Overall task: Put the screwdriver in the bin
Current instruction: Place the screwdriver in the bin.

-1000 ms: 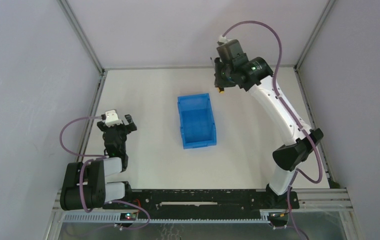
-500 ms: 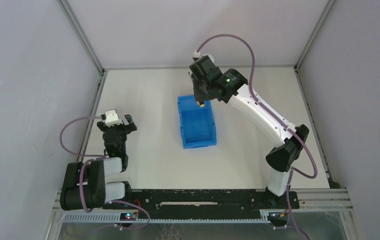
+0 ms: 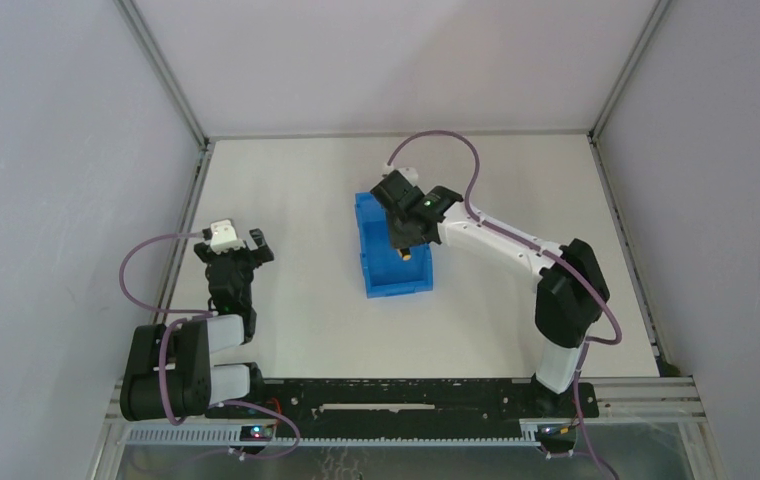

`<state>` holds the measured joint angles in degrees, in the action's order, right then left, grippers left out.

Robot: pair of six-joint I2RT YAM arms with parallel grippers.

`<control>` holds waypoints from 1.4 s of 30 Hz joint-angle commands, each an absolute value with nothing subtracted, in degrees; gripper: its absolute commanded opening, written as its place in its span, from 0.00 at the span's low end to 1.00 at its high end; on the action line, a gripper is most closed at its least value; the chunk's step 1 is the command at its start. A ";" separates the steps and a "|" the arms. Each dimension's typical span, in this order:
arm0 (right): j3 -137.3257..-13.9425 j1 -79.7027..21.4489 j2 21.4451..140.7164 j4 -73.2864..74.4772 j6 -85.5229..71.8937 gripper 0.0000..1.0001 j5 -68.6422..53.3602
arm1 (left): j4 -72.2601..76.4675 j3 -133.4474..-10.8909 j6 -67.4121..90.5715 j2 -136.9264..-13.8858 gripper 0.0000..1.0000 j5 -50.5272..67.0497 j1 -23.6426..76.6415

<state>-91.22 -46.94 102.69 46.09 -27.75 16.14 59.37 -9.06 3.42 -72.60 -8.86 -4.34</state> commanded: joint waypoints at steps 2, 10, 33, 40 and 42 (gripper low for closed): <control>-86.98 -47.81 102.32 36.50 -29.65 0.07 16.91 | 61.00 -10.77 2.00 -72.18 1.00 -9.76 -3.91; -83.64 -48.17 108.22 30.42 -28.94 0.08 17.45 | 61.00 -10.86 1.99 -72.16 1.00 -9.81 -3.96; -82.62 -48.38 112.01 28.69 -28.90 0.48 18.59 | 61.00 -10.81 2.00 -72.16 1.00 -9.80 -3.96; -83.30 -49.07 109.87 30.29 -28.81 0.74 19.86 | 61.00 -10.85 2.00 -72.16 1.00 -9.76 -3.96; -83.88 -49.33 109.05 31.16 -28.77 0.74 20.18 | 60.99 -10.82 2.01 -72.11 1.00 -9.76 -3.95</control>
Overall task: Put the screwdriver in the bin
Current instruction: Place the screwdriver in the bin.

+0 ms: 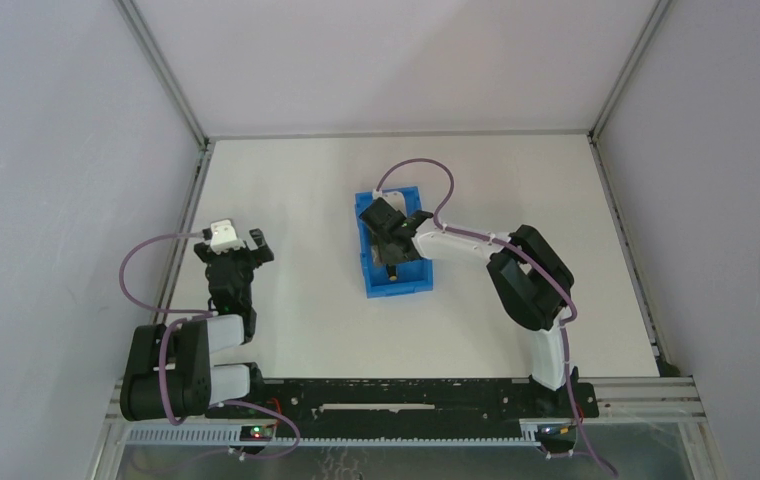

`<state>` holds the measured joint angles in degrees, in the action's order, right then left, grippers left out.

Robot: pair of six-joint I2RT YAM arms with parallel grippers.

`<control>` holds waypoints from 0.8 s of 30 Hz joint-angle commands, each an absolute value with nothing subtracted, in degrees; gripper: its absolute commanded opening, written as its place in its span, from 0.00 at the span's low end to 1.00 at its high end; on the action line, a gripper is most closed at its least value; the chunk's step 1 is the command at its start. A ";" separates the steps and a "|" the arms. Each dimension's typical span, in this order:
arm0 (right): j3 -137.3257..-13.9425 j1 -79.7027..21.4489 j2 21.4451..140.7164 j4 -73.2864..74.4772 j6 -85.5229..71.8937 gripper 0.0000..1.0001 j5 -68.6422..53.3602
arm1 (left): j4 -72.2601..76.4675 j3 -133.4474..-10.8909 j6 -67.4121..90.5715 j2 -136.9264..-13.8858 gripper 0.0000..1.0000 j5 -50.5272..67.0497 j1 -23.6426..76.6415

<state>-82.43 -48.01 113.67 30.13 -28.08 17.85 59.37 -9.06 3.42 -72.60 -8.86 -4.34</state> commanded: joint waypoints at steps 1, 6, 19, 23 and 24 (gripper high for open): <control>-84.45 -49.52 108.34 31.86 -28.82 0.72 20.28 | 61.00 -10.86 2.02 -72.15 1.00 -9.76 -3.95; -87.87 -49.88 105.22 35.73 -28.56 0.68 20.99 | 61.00 -10.82 2.01 -72.11 1.00 -9.76 -3.98; -110.38 -49.88 104.55 51.33 -23.35 0.67 22.37 | 60.99 -10.82 2.00 -72.16 1.00 -9.76 -3.95; -120.84 -49.51 106.35 56.94 -21.17 0.67 22.67 | 60.95 -10.81 1.96 -72.16 1.00 -9.76 -3.91; -123.23 -49.41 106.79 58.04 -20.73 0.67 22.68 | 60.99 -10.83 2.01 -72.16 1.00 -9.80 -3.97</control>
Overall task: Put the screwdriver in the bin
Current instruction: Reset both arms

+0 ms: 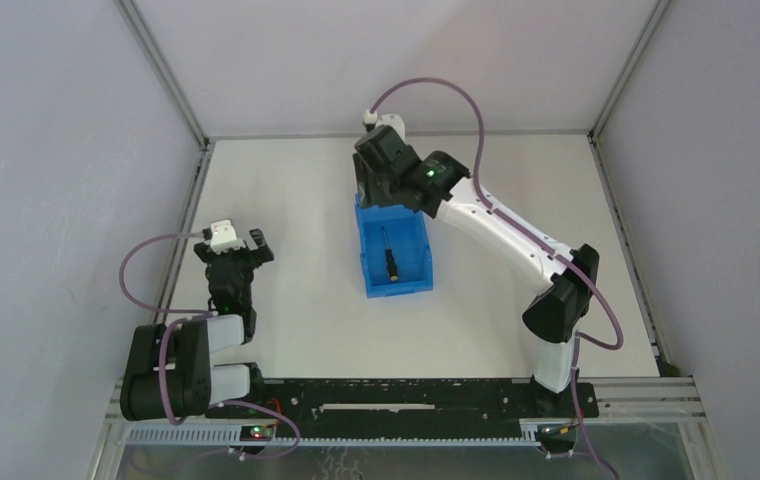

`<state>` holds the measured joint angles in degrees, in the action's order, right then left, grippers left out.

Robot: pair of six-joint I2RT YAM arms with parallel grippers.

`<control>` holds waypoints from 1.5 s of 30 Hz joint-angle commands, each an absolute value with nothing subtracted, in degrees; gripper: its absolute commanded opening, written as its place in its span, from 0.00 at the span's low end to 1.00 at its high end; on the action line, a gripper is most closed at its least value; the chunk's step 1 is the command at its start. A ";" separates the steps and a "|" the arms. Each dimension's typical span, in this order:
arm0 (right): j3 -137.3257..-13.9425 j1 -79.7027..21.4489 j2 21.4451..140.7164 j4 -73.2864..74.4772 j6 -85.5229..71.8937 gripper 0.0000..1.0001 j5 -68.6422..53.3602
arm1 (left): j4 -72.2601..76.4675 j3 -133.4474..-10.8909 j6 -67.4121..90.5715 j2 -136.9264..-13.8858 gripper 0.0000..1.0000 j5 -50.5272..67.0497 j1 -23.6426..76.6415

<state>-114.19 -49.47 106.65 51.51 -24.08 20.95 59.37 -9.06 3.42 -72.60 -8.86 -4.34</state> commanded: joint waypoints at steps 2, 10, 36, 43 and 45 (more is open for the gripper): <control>-127.27 -49.13 107.28 59.73 -19.84 0.67 22.69 | 60.95 -10.81 1.98 -72.16 1.00 -9.80 -3.96; -131.72 -47.36 106.08 61.45 -17.84 0.71 21.53 | 61.00 -10.86 1.98 -72.16 1.00 -9.79 -3.96; -103.42 -13.41 87.26 51.77 -2.12 1.00 15.71 | 61.00 -10.82 2.02 -72.16 1.00 -9.77 -3.95; -101.18 -4.95 85.34 49.79 -0.65 1.00 8.84 | 61.00 -10.82 1.96 -72.14 1.00 -9.84 -3.95; -100.62 -3.45 84.81 48.86 -0.24 1.00 7.48 | 61.00 -10.81 2.02 -72.11 1.00 -9.79 -3.96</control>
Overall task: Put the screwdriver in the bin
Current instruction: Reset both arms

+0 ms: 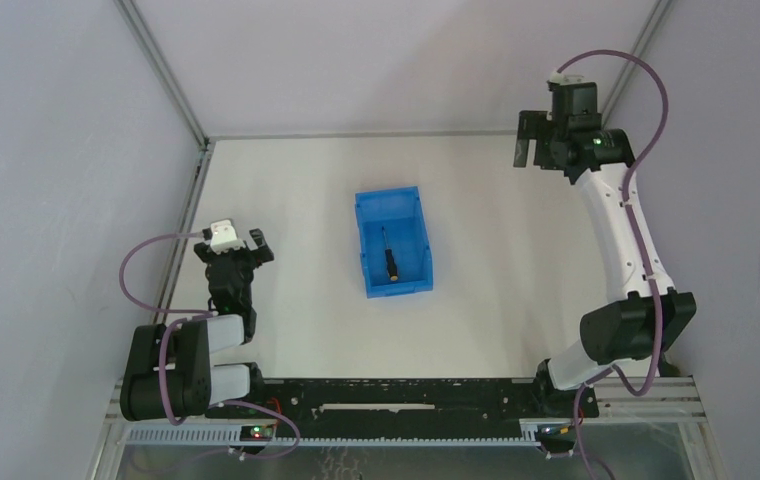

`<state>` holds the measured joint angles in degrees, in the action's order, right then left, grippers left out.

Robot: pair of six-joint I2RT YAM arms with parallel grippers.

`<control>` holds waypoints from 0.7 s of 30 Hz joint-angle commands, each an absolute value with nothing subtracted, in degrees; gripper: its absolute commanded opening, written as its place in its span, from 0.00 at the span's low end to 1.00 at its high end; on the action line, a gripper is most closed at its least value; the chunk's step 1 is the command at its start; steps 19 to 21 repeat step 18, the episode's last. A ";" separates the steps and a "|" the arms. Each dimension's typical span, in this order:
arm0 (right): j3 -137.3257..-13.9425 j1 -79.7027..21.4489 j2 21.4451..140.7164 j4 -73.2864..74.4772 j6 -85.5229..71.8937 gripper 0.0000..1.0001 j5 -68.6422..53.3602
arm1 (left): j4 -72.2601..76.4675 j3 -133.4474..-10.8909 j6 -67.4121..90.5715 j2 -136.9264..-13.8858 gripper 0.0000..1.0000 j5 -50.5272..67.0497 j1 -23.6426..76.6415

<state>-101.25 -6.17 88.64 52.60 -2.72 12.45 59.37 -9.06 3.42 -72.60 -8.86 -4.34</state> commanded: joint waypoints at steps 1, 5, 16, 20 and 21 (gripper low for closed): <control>-100.37 -2.83 84.67 48.33 -0.27 1.00 6.95 | 61.00 -10.81 2.02 -72.16 1.00 -9.76 -3.96; -100.50 -1.77 85.08 48.25 -0.22 1.00 4.71 | 61.00 -10.81 1.98 -72.16 1.00 -9.82 -3.96; -101.03 -1.55 86.13 48.53 -0.09 1.00 3.81 | 61.00 -10.82 2.00 -72.10 1.00 -9.81 -3.91; -100.64 -1.50 86.03 48.00 -0.09 1.00 3.81 | 61.00 -10.86 2.02 -72.14 1.00 -9.76 -3.95; -100.64 -1.50 86.03 48.00 -0.09 1.00 3.81 | 61.00 -10.86 2.02 -72.14 1.00 -9.76 -3.95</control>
